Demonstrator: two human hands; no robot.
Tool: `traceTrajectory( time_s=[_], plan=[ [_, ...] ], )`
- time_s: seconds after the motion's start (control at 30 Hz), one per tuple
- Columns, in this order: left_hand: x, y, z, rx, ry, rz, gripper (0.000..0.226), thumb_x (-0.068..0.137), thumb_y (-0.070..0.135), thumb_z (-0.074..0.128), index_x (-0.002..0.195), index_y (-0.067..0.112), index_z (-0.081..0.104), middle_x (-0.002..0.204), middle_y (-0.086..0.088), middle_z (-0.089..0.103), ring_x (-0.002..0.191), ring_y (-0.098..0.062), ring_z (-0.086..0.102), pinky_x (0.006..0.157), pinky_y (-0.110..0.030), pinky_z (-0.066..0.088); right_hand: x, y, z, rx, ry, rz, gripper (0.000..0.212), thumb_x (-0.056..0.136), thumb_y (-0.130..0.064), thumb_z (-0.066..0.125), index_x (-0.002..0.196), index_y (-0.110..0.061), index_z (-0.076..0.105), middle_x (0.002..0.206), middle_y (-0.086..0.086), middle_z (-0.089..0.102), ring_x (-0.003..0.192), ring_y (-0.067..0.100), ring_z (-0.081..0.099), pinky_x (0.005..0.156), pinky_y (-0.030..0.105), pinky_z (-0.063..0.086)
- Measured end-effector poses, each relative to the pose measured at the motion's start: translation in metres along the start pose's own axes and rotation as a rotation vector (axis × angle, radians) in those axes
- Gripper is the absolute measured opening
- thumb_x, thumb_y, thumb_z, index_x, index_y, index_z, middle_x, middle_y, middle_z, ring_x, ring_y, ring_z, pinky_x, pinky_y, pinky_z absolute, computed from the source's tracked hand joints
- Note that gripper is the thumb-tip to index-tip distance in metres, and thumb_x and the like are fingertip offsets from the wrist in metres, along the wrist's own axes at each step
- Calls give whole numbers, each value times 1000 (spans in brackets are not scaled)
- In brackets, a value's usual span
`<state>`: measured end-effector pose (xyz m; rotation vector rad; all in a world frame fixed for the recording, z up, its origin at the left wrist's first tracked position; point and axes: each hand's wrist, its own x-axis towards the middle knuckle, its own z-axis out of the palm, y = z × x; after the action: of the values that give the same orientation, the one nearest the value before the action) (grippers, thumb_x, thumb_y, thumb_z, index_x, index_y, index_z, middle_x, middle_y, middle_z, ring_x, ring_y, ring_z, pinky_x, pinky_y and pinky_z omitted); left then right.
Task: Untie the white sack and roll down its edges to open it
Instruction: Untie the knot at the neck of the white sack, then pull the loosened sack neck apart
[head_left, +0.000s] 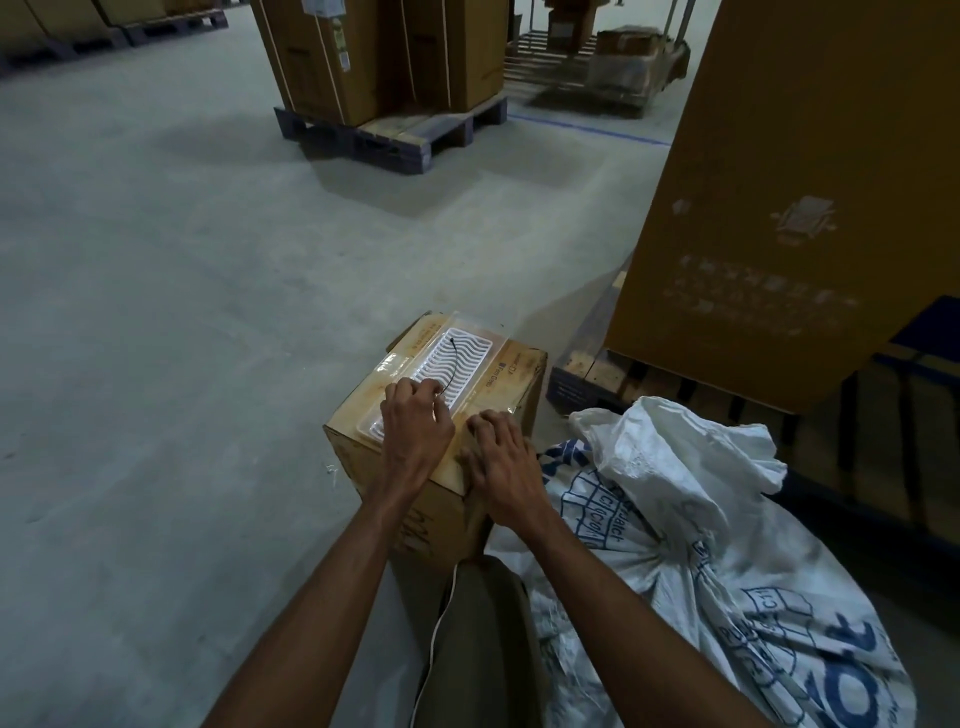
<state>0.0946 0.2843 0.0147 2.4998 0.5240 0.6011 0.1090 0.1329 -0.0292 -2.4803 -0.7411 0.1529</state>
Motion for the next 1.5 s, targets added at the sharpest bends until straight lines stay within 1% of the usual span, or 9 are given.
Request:
traceTrajectory(
  time_s=[0.27,0.43,0.53,0.7,1.0,1.17,1.27,1.4,1.5],
  plan=[
    [-66,37,12,-220,-16,-4,19,96,19,63,112,18,71,110,-4,63,108,-18,53,89,-31,46,-60,32,-11,-54,167,-35,45,99,-31,48,141,-15,46,146,9,48,136,26,46,110,46,44],
    [-123,59,35,-182,-182,73,17,93,17,64,108,18,73,106,-4,65,106,-19,53,87,-26,40,-122,60,-27,-50,220,21,36,100,-22,55,135,-13,55,139,8,54,127,26,53,101,41,50],
    [-152,68,45,-178,-301,115,17,90,19,65,106,18,73,101,-4,66,101,-22,56,86,-31,46,-168,73,-37,-101,252,78,38,96,-13,61,133,-6,59,136,14,59,125,32,57,101,42,49],
    [-207,94,40,-229,-454,228,20,85,25,63,96,15,77,93,1,75,88,-15,68,85,-36,57,-240,78,-53,-185,274,169,38,95,-17,61,132,-7,59,135,12,58,125,30,56,100,46,49],
    [-250,134,45,-286,-570,302,15,82,15,70,92,7,78,87,-4,77,83,-20,71,81,-37,58,-322,93,-81,-207,392,306,39,93,-18,62,131,-11,58,130,8,59,119,27,57,97,42,50],
    [-244,139,72,-307,-658,242,49,83,33,67,130,24,58,115,-4,67,102,-21,66,87,-37,57,-316,125,-81,-198,365,337,40,94,-19,61,133,-13,58,132,8,57,119,26,55,99,40,49],
    [-243,137,97,-283,-645,200,66,86,34,72,146,26,44,139,-11,47,127,-27,50,108,-45,46,-304,151,-74,-169,310,420,49,96,-24,59,143,-14,50,147,12,49,135,29,47,111,47,41],
    [-238,146,128,-221,-632,222,73,88,31,74,152,15,41,152,-13,43,140,-32,39,118,-45,28,-292,174,-58,-74,279,416,51,94,-22,59,143,-20,47,144,4,51,133,25,48,112,47,37],
    [-235,146,142,-255,-623,167,69,84,40,73,144,17,49,140,-9,58,128,-29,53,111,-48,40,-279,169,-55,95,413,484,33,96,-20,59,128,-25,54,126,-4,60,118,17,57,105,44,37]
  ],
)
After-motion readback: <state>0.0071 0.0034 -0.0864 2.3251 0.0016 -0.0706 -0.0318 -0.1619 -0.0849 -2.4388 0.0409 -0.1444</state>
